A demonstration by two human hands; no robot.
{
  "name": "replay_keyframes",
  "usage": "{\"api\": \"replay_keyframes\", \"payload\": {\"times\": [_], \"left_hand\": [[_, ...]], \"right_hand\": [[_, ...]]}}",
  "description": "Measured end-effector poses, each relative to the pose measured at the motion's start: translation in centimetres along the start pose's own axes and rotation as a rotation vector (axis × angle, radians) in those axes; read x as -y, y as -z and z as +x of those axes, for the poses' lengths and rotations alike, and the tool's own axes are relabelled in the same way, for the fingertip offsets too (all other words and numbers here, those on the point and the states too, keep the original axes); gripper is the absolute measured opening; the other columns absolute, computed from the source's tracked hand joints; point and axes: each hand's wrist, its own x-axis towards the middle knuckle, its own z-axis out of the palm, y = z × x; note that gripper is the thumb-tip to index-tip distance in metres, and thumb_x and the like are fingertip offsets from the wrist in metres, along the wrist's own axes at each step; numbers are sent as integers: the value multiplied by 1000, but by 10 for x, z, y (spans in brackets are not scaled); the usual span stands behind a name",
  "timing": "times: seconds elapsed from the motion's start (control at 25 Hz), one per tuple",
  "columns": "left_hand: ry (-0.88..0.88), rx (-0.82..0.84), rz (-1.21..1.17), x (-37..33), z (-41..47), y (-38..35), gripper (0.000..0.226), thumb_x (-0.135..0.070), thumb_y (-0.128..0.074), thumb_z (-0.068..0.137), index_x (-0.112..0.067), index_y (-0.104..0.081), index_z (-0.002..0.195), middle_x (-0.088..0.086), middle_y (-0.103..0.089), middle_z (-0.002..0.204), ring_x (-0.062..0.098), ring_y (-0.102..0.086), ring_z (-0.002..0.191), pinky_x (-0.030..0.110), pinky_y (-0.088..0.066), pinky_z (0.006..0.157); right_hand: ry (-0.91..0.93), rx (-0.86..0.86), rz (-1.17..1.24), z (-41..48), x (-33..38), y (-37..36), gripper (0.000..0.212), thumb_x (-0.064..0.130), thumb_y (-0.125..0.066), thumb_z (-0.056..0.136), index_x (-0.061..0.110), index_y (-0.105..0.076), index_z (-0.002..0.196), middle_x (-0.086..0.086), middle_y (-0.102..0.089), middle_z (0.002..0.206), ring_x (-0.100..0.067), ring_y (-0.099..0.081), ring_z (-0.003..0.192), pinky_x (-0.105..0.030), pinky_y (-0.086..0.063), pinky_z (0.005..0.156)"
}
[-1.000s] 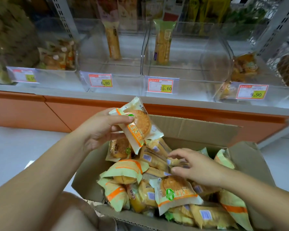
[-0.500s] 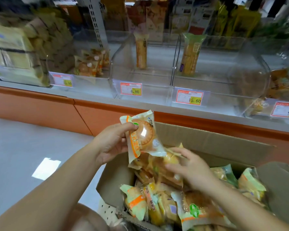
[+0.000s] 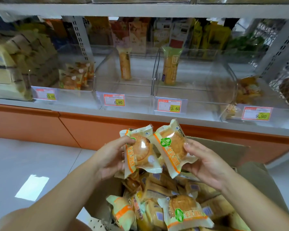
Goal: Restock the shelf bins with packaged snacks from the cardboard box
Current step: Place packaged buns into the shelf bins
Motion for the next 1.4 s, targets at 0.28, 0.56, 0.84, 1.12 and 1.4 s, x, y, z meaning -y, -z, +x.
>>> {"api": "replay_keyframes", "payload": {"times": [0.28,0.56,0.84,1.12,1.4], "left_hand": [[-48,-25,-21,-24,-15,-13,46,-23,-58,88,0,-59,129,21,-66,112,31,-64,94,43,-57,83],[-204,1,-70,-80,-30,2,34,-25,-54,92,-2,-66,115,18,-66,100,25,-63,78,34,-52,71],[-534,-138,-166,-139,-38,89,23,-10,-67,86,1,-64,106,11,-68,77,19,-67,60,30,-56,57],[-599,-535,-115,-151,-28,193,34,-27,-79,80,-11,-67,108,11,-76,98,25,-74,83,37,-57,73],[-592,-620,-130,-153,-24,237,18,-19,-74,85,-10,-68,99,13,-76,91,29,-74,82,44,-57,80]], "right_hand": [[94,9,-272,-9,31,-36,44,18,-65,75,15,-62,119,2,-73,89,-7,-68,72,-29,-56,63],[113,17,-275,23,51,-89,40,27,-73,74,18,-69,112,-11,-71,108,-21,-64,95,-37,-58,64],[323,62,-705,80,106,-197,49,39,-79,63,29,-69,111,7,-74,104,-7,-68,96,-29,-46,87],[638,11,-1269,210,125,-321,50,38,-75,81,29,-57,127,14,-65,108,-4,-60,94,-20,-45,76],[292,24,-1618,336,69,-369,70,40,-78,77,10,-49,133,-7,-56,133,-25,-55,117,-29,-45,89]]}}
